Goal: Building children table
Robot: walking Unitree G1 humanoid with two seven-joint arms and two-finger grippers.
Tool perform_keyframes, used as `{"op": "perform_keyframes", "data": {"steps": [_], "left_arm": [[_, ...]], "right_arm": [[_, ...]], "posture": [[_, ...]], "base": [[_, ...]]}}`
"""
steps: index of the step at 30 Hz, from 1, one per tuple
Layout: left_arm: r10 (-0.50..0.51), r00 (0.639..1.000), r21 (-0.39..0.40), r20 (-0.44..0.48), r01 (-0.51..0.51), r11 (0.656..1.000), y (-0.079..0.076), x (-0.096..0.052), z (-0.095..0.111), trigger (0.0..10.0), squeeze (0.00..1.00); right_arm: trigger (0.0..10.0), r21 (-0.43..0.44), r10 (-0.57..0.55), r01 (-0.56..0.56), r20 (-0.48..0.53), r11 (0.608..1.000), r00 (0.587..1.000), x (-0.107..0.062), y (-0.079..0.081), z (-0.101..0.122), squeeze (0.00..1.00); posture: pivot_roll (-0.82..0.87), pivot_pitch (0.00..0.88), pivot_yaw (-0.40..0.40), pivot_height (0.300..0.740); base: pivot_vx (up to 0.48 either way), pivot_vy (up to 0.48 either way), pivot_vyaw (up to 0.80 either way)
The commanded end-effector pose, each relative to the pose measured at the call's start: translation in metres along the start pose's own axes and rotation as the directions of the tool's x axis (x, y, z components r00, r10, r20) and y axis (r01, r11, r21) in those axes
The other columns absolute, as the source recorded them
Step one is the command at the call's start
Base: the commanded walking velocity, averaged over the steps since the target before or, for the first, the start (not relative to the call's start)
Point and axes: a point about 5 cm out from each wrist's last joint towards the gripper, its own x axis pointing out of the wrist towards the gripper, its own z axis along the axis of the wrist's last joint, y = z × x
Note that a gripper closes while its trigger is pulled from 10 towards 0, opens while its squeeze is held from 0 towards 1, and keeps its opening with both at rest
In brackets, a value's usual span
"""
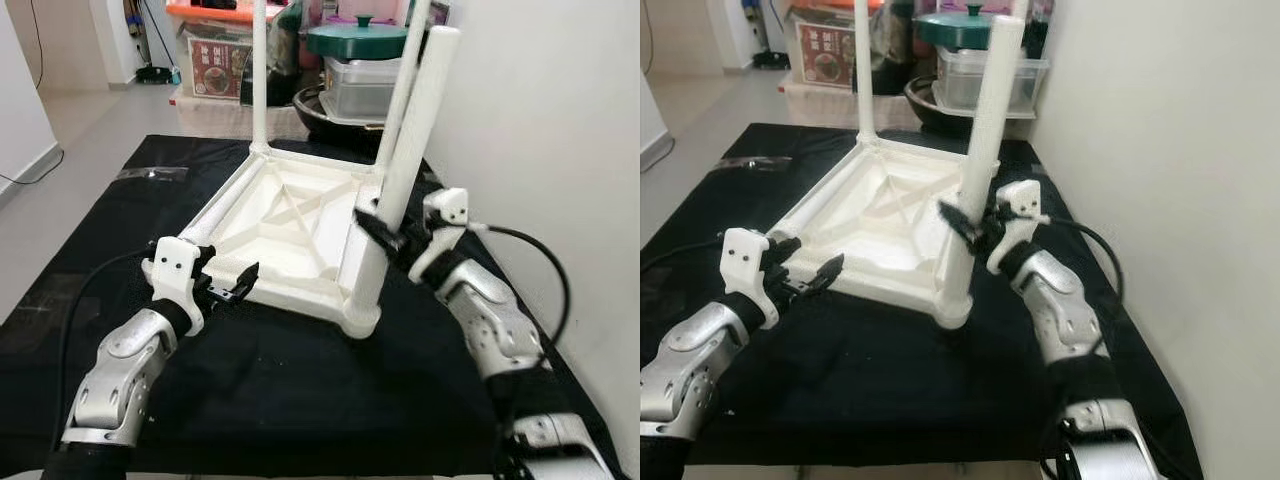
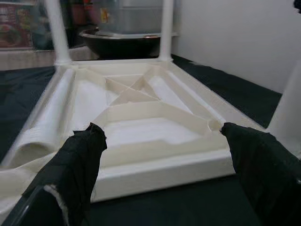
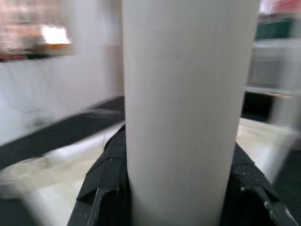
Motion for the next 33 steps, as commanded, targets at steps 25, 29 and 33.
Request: {"op": "perform_keyframes", "data": {"steps": [25, 29, 33], "left_arm": [[0.006, 1.0, 0.009, -0.012, -0.005, 1.0, 0.0, 0.0, -0.004, 10.0, 0.0], [0.008, 1.0, 0.008, -0.011, -0.008, 1.0, 0.0, 0.0, -0.004, 10.0, 0.0], [0.012, 1.0, 0.008, -0.013, -0.012, 1.0, 0.0, -0.003, -0.005, 10.0, 0.0]], "right_arm": [[10.0, -0.129, -0.918, 0.91, -0.086, 0.395, 0.387, -0.081, -0.089, -0.039, 1.0], [10.0, -0.117, -0.911, 0.904, -0.056, 0.412, 0.408, -0.081, -0.086, -0.03, 1.0], [10.0, -0.12, -0.889, 0.882, -0.017, 0.457, 0.458, -0.083, -0.073, -0.025, 1.0]], "posture": [[0.05, 0.0, -0.101, 0.74], [0.05, 0.0, -0.107, 0.74], [0.04, 0.0, -0.109, 0.74]], "base": [[0.0, 0.0, 0.0], [0.0, 0.0, 0.0], [0.0, 0.0, 0.0]]}}
